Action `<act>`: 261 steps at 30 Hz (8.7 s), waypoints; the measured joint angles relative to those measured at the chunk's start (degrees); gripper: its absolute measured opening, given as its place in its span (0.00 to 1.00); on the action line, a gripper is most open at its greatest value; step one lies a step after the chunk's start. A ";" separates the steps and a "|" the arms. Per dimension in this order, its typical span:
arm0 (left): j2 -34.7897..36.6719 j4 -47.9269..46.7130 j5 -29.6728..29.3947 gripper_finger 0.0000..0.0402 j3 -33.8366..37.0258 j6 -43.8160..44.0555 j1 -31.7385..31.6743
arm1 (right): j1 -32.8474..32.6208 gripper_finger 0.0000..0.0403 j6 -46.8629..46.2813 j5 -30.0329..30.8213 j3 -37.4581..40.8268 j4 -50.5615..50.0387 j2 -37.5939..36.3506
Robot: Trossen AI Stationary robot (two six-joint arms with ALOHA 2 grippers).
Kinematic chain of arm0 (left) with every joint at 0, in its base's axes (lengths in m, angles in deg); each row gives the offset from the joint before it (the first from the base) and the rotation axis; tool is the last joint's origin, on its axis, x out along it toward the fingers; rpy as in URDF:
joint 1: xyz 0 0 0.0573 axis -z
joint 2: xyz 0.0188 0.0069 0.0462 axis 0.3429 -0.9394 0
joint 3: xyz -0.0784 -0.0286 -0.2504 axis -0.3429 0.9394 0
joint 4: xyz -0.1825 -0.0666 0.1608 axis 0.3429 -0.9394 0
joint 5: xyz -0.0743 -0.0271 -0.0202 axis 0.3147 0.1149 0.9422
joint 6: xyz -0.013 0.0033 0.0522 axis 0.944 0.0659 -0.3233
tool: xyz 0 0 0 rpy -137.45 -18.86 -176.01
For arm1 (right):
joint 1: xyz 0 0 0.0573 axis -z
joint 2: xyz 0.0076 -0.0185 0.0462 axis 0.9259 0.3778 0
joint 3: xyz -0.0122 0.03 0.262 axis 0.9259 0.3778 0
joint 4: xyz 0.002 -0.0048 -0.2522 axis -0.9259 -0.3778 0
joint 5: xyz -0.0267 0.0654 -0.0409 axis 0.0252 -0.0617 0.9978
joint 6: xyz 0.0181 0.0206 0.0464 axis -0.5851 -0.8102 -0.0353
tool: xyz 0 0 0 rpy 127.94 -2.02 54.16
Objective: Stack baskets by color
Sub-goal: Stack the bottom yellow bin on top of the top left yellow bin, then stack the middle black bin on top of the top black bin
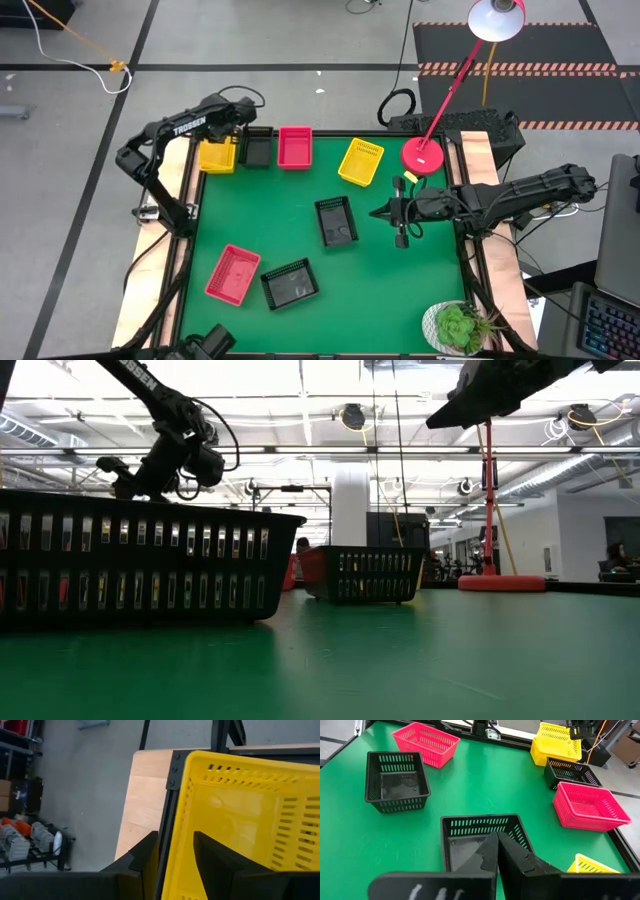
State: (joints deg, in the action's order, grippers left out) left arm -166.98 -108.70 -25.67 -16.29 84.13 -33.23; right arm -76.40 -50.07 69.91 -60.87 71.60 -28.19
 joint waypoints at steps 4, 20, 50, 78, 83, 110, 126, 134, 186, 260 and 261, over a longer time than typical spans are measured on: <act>0.01 0.16 -0.25 0.32 0.10 0.15 0.00 | 0.00 0.00 -0.67 -0.03 0.00 -0.23 0.00; 0.02 2.23 -1.26 0.31 2.78 0.80 0.73 | -0.02 0.00 -1.98 -0.21 0.00 -0.58 0.00; 1.32 5.29 -0.91 0.01 6.58 0.81 2.28 | -0.02 0.00 -2.66 -0.21 0.00 -2.68 0.00; 4.85 13.99 12.48 0.05 9.27 -15.55 22.19 | -0.02 0.00 -3.04 -0.21 0.00 -3.01 -0.02; 4.85 15.99 12.52 0.01 13.43 -18.80 26.79 | -0.02 0.00 -3.06 -0.21 0.00 -3.76 -0.02; 4.83 20.61 5.96 0.01 23.65 -11.16 25.01 | -0.02 0.00 -4.13 -0.21 0.00 -4.15 0.00; 4.79 16.03 4.21 0.01 23.63 -8.08 19.87 | -0.02 0.00 -3.96 -0.21 0.00 -4.18 0.00; 4.79 14.19 4.10 0.01 23.63 -6.22 17.73 | -0.02 0.00 -3.95 -0.21 0.00 -4.21 0.00; 26.88 49.60 4.94 0.04 27.50 -18.13 67.94 | -10.59 0.00 -61.49 4.48 -15.91 -18.50 30.58; 26.86 73.64 3.21 0.09 30.53 -20.93 67.13 | 3.24 0.01 -37.20 20.63 -14.75 -8.95 19.94; 26.86 75.20 3.17 0.11 30.53 -21.41 67.13 | 3.22 0.01 -35.23 22.59 -14.75 -7.95 18.84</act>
State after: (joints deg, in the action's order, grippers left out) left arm -140.12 -33.50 -22.49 14.25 62.72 33.90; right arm -73.18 -85.30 92.50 -75.62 63.65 -9.35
